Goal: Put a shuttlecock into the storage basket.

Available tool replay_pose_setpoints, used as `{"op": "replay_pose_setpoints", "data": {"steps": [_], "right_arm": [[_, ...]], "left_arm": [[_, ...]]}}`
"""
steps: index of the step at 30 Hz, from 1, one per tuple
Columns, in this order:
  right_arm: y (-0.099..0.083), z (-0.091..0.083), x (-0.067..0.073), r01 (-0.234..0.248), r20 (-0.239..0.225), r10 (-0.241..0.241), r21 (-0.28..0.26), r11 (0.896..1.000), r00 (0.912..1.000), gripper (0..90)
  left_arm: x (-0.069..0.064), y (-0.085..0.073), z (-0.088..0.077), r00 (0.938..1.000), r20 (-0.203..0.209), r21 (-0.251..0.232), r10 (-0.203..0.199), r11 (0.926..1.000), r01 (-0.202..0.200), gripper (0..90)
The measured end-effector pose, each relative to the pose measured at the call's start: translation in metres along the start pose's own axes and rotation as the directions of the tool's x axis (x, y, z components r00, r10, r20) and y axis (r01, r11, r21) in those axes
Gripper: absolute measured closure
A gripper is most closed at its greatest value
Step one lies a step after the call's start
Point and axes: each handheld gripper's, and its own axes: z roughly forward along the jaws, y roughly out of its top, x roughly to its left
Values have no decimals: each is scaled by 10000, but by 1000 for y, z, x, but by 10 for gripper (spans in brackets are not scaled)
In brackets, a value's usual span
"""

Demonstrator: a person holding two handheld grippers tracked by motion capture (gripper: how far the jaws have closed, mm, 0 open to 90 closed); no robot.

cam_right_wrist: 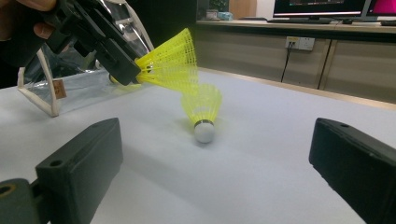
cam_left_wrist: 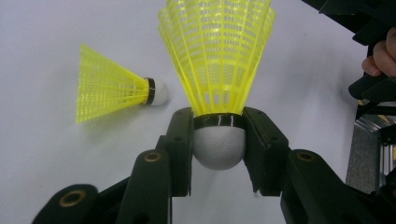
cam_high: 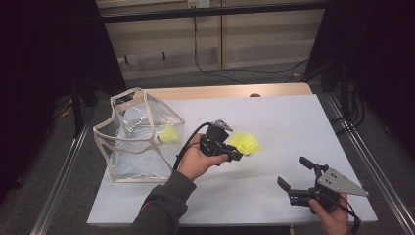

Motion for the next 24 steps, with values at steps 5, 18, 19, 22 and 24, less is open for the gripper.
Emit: {"op": "replay_pose_setpoints", "data": {"steps": [5,18,19,22,24], "right_arm": [[0,0,0,0,-4,0,4,10000,10000,26],[0,0,0,54,-25,-54,-8,10000,10000,26],[0,0,1,59,-30,-59,-13,10000,10000,26],[0,0,0,81,-29,-81,-10,10000,10000,26],[0,0,0,71,-30,-71,-12,10000,10000,26]], "left_arm": [[1,0,-5,9999,-150,76,-61,10000,62,648],[4,1,-20,9996,-253,48,-141,9999,143,648],[4,1,-21,9995,-263,53,-174,9998,175,648],[5,1,-23,9992,-373,138,-126,9998,131,648],[5,2,-25,9990,-441,191,-90,9998,99,648]]}}
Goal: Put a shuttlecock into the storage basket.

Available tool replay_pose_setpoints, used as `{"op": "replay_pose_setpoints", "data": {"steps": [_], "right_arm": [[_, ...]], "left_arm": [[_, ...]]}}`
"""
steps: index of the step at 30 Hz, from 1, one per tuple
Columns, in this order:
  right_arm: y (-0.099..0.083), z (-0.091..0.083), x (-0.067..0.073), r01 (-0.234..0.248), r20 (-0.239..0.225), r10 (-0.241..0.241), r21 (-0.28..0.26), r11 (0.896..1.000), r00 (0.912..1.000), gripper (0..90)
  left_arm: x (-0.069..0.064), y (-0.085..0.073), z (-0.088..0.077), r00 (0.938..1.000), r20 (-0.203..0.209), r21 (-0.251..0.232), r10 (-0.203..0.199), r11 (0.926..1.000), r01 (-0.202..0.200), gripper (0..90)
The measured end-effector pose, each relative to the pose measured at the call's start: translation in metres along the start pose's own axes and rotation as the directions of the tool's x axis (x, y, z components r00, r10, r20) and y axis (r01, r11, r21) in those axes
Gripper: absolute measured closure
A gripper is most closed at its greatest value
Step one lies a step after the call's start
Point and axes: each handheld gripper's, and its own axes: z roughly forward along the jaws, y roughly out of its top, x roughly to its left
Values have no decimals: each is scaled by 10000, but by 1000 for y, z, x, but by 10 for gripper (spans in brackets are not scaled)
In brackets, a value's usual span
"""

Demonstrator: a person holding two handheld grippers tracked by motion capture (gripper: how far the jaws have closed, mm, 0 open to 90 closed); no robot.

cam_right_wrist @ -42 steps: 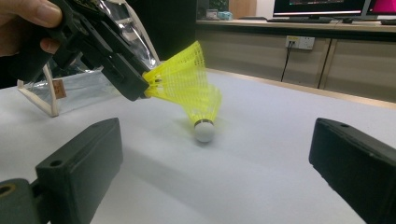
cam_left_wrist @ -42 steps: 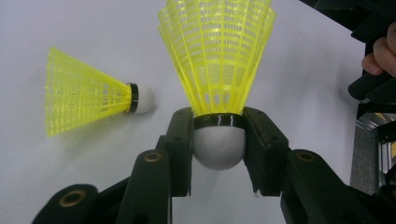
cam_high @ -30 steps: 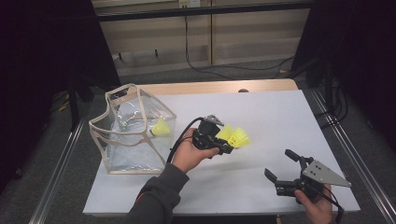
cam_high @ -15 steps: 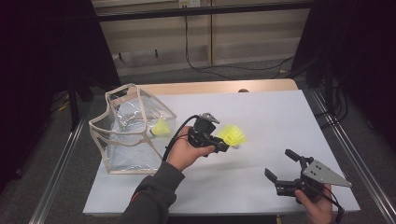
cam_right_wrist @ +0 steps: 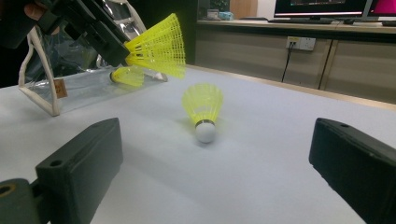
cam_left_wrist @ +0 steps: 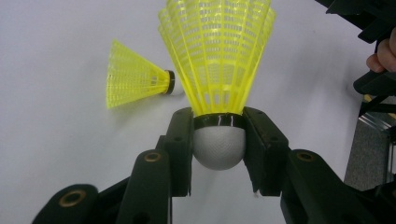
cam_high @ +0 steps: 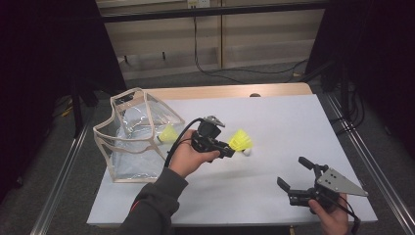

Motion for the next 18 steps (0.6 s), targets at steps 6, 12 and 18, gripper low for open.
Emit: {"op": "replay_pose_setpoints", "data": {"steps": [6,12,18], "right_arm": [[0,0,0,-13,5,13,-5,10000,10000,26],[0,0,0,-23,18,23,-10,10000,10000,26],[0,1,0,-30,26,30,34,10000,10000,26]], "left_arm": [[1,1,-5,10000,-78,17,57,10000,-57,648],[3,0,-11,9998,-202,-16,-5,10000,4,648],[3,0,-15,9996,-278,-15,-48,10000,48,649]]}}
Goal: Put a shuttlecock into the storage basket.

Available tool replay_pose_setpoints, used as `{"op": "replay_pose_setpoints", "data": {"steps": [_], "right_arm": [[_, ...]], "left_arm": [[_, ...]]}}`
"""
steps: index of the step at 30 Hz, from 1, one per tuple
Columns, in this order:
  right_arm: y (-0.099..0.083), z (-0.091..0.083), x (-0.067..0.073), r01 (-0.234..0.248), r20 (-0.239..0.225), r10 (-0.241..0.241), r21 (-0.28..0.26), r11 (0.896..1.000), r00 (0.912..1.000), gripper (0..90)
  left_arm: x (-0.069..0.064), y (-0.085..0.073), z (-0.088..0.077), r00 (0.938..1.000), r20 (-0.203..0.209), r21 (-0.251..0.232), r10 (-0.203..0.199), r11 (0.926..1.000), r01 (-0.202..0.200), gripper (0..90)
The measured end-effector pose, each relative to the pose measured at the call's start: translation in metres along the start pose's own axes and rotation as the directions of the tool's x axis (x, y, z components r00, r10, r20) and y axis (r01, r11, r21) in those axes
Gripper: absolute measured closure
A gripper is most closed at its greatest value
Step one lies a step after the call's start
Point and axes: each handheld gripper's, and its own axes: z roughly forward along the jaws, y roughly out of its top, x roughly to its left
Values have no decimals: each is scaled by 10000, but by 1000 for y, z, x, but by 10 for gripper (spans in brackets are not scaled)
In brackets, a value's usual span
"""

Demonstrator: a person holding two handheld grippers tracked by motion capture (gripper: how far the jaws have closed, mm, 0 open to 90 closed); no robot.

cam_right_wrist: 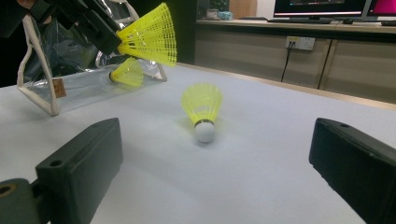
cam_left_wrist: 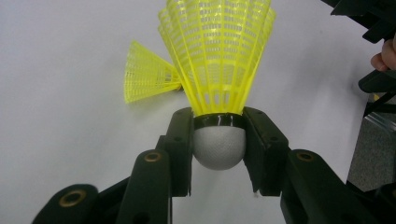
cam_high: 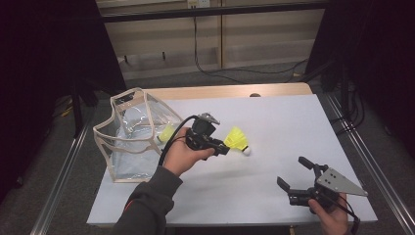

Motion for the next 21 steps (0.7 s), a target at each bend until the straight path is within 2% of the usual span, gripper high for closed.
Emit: {"op": "replay_pose_setpoints", "data": {"steps": [21], "right_arm": [[0,0,0,9,-7,-9,4,10000,10000,26]], "left_arm": [[3,4,-14,10000,-97,11,-24,10000,24,648]]}}
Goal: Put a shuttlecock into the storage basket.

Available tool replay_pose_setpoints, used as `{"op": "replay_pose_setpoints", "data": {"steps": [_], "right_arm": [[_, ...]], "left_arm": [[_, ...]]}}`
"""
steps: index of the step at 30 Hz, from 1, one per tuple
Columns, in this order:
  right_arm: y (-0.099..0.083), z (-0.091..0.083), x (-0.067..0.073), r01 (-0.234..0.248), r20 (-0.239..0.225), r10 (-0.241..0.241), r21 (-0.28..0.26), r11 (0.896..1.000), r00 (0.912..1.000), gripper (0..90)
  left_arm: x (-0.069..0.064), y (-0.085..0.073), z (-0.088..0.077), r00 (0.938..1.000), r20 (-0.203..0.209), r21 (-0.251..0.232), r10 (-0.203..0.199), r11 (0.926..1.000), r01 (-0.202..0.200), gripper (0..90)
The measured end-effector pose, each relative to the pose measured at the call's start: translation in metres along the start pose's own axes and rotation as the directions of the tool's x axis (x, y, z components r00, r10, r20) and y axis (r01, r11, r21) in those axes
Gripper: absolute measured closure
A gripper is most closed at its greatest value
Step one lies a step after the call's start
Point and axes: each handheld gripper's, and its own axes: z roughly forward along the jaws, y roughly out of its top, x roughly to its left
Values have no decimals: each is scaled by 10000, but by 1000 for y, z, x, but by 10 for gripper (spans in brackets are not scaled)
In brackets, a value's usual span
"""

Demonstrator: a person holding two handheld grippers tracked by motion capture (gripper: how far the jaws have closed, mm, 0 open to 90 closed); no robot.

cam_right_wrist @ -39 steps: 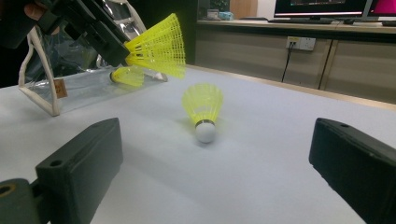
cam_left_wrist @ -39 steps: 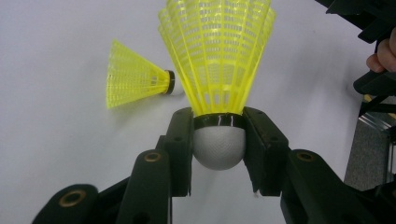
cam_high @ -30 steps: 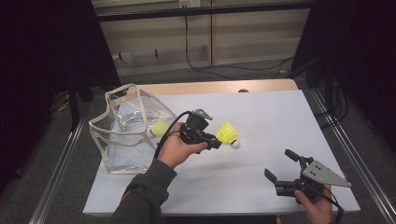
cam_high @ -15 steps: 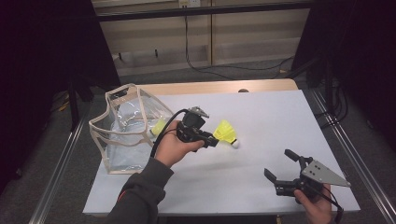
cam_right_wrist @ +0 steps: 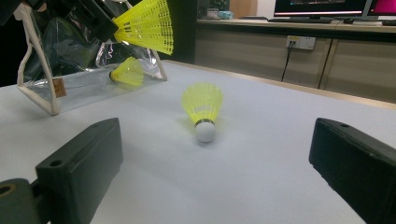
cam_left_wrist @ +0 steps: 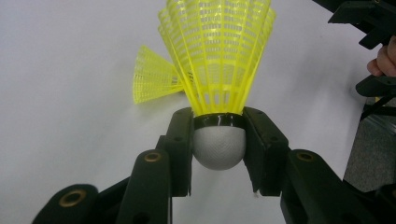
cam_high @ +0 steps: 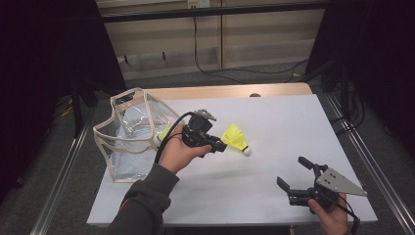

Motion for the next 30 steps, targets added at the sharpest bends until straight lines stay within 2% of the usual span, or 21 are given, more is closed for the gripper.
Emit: {"op": "replay_pose_setpoints", "data": {"steps": [10,17,24,27,30], "right_arm": [[0,0,0,9,-2,-9,-10,10000,10000,26],[0,0,0,15,-10,-15,-20,10000,10000,26],[0,0,0,20,-10,-20,-29,10000,10000,26],[0,0,0,16,-11,-16,-32,10000,10000,26],[0,0,0,25,-14,-25,-36,10000,10000,26]], "left_arm": [[1,2,-8,9997,-138,-82,-196,9998,195,649],[2,4,-12,9998,-132,2,-159,9999,159,648],[1,6,-16,9995,-156,-45,-287,9996,286,648],[2,7,-19,9997,-139,38,-182,9998,182,649],[2,8,-21,9993,-204,-11,-299,9996,299,648]]}}
